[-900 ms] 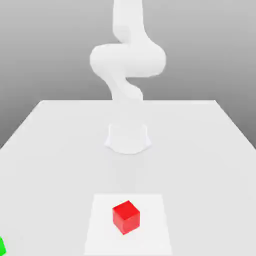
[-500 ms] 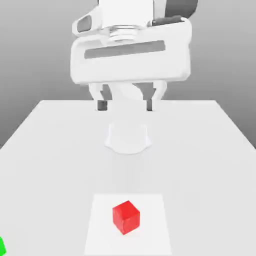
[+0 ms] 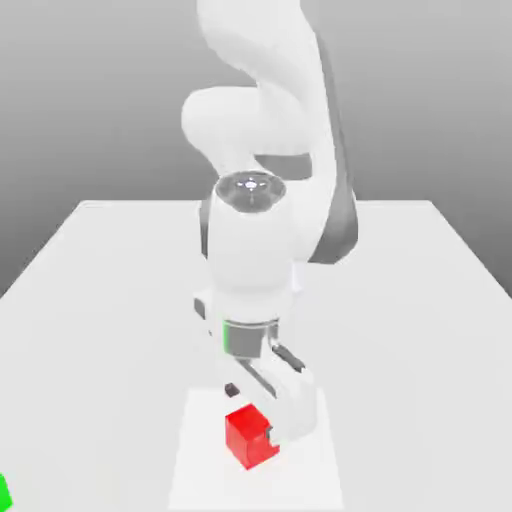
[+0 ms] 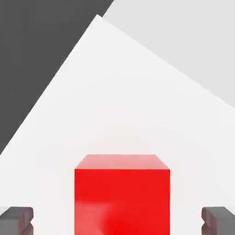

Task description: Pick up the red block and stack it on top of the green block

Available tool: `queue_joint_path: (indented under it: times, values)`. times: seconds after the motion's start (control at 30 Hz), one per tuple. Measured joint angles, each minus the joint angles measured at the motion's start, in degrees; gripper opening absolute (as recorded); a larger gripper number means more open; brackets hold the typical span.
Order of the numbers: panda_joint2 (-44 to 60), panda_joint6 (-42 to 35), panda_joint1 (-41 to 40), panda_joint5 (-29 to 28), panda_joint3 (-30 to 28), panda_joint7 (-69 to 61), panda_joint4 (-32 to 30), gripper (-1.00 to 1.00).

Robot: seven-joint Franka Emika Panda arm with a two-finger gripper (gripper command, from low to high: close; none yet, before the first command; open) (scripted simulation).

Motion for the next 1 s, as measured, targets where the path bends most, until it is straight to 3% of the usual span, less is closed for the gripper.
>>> queue_joint_path:
  times: [0.23, 0.43, 1.0]
  values:
    - [0.4, 0.4, 0.1, -0.2, -0.2, 0.2, 0.1, -1.0]
    - [-9.8, -8.7, -1.2, 3.9, 1.6, -3.0, -1.0, -1.0]
    - [6.1, -25.1, -19.3, 10.0, -11.2, -13.7, 31.2, -1.0]
